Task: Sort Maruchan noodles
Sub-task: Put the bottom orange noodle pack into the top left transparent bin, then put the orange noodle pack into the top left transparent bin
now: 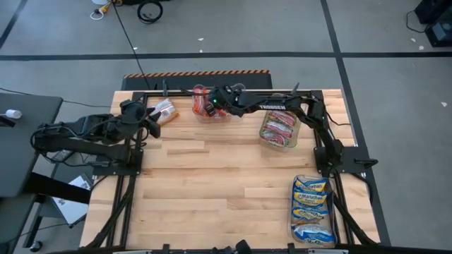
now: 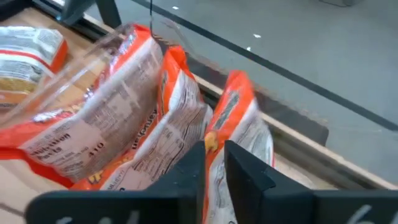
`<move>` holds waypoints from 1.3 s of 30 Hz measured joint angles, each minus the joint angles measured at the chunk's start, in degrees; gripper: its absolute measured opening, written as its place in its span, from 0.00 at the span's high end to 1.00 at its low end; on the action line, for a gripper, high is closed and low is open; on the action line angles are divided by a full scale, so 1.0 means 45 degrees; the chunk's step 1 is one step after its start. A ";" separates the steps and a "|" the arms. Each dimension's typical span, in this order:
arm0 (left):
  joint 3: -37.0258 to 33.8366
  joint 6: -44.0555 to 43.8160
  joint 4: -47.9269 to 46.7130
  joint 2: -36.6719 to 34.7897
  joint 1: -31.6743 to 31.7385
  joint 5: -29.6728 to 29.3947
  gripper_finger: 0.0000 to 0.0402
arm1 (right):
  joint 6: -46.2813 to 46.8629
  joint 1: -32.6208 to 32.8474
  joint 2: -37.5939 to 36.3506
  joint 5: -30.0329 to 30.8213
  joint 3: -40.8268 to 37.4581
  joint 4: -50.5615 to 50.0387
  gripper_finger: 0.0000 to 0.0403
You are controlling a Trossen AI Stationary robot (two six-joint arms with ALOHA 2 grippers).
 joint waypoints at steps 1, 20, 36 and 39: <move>0.0000 -0.0287 -0.0174 0.0000 0.0019 -0.0069 0.58 | -0.0104 0.0012 -0.0072 -0.0018 0.0047 -0.0021 0.83; 0.0000 0.2676 0.0259 0.5498 0.8518 0.6570 0.58 | -0.5052 0.1994 -0.4949 0.0338 0.0808 0.0697 0.70; 0.0000 0.4168 0.2532 1.1167 1.1929 0.7406 0.55 | -0.2214 0.4948 -0.6848 0.3296 0.0808 -0.5708 0.70; 0.0001 0.4184 0.2999 1.1861 1.2158 0.7214 0.57 | -0.1410 0.5329 -0.6848 0.3615 0.0647 -0.5962 0.70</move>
